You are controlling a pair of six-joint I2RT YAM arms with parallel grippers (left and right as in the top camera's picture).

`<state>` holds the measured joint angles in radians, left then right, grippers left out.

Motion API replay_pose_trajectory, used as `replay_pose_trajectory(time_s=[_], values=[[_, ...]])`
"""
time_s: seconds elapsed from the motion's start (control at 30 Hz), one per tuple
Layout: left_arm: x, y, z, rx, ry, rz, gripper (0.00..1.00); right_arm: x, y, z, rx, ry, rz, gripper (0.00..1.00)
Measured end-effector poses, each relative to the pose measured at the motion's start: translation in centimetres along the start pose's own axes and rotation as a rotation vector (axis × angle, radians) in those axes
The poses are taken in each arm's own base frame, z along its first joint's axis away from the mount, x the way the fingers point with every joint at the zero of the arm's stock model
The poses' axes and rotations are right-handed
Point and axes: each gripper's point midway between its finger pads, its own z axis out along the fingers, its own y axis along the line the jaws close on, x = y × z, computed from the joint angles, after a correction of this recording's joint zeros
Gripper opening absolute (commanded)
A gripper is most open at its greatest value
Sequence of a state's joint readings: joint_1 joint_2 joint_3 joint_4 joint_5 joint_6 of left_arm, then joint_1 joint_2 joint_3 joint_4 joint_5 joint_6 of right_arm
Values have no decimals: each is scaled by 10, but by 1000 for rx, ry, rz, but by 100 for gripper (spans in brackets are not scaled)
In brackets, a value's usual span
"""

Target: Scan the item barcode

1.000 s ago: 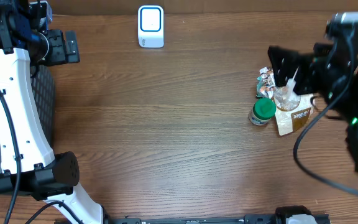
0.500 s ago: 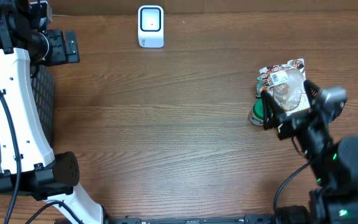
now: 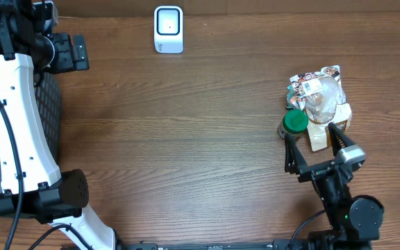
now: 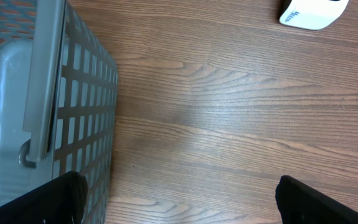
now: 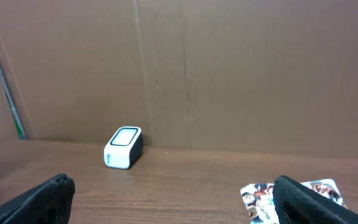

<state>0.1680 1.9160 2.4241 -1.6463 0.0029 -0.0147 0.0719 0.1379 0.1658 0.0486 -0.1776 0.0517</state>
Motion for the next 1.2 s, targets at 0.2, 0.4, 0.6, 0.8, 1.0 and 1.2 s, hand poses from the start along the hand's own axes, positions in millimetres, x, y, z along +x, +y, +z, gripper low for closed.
replay_pose_trajectory(time_s=[0.2,0.4,0.6,0.8,1.0,1.2], values=[[0,0,0,0,0,0,99,27,-3,-3,4,19,4,100],[0,0,0,0,0,0,99,55,-6,-6,11,73,15,100],[0,0,0,0,0,0,99,73,-8,-8,20,142,29,100],[0,0,0,0,0,0,100,73,-8,-8,24,141,29,100],[0,0,0,0,0,0,100,72,-9,-8,27,140,28,100],[0,0,0,0,0,0,100,73,-9,-8,27,141,28,100]])
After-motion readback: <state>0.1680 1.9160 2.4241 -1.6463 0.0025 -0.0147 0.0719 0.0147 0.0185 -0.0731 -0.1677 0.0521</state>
